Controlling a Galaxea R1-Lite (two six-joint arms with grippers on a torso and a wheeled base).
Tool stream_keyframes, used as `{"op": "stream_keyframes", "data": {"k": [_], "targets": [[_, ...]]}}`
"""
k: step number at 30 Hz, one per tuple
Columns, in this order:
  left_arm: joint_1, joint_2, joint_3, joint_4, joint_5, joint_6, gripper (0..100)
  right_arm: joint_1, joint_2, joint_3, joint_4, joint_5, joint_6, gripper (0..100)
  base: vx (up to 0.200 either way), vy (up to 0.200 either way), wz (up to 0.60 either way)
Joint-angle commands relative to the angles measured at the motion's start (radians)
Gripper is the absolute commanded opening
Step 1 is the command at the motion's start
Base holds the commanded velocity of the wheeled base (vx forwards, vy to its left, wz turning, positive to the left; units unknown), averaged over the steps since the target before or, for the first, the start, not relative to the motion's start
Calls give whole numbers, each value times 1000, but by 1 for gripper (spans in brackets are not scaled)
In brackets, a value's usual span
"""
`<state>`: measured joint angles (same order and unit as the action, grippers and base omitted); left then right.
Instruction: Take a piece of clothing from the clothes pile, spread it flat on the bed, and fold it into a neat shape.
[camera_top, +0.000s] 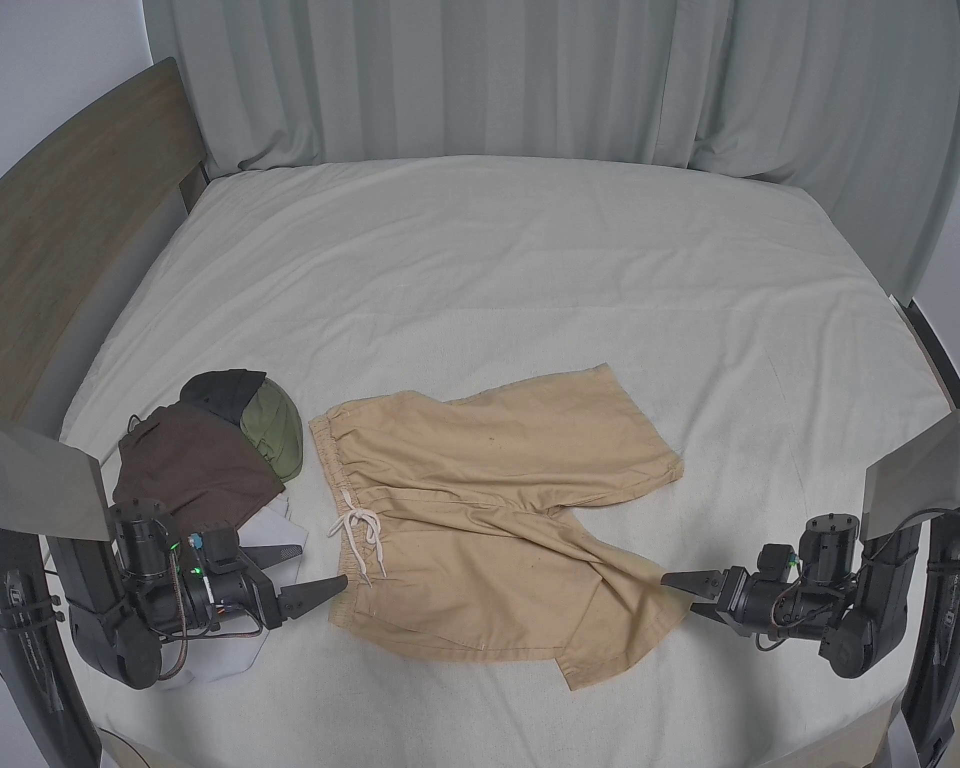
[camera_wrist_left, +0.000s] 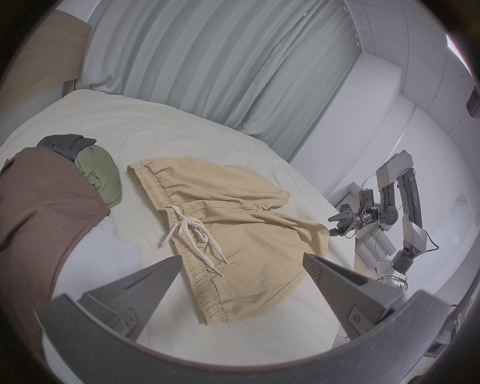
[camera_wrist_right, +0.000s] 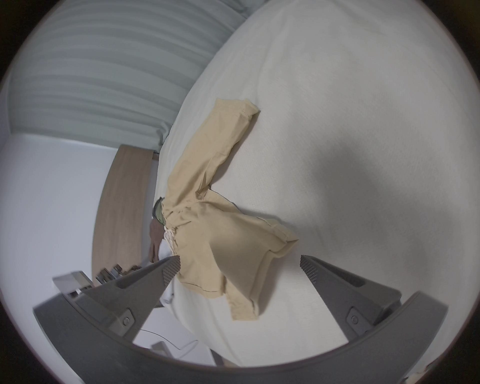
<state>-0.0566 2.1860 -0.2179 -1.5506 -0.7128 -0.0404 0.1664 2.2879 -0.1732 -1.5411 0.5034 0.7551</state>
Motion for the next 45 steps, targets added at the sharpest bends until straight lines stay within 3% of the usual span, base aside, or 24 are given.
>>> {"op": "stream_keyframes", "data": {"k": [1, 11, 12, 27, 38, 45], "targets": [[0, 3, 0, 0, -1, 1, 100, 4, 8, -31, 1, 26, 64, 100, 0, 0, 0], [0, 3, 0, 0, -1, 7, 100, 1, 42, -74, -1, 18, 112, 100, 0, 0, 0], [0, 3, 0, 0, -1, 7, 100, -1, 42, -75, 1, 18, 113, 0, 0, 0, 0], [-3, 5, 2, 0, -1, 8, 100, -19, 30, -98, -1, 14, 105, 0, 0, 0, 0], [-3, 5, 2, 0, -1, 7, 100, -18, -11, -132, -2, -2, 58, 0, 0, 0, 0], [-3, 11, 2, 0, -1, 8, 100, -19, -13, -140, -2, -8, -25, 0, 0, 0, 0]]}}
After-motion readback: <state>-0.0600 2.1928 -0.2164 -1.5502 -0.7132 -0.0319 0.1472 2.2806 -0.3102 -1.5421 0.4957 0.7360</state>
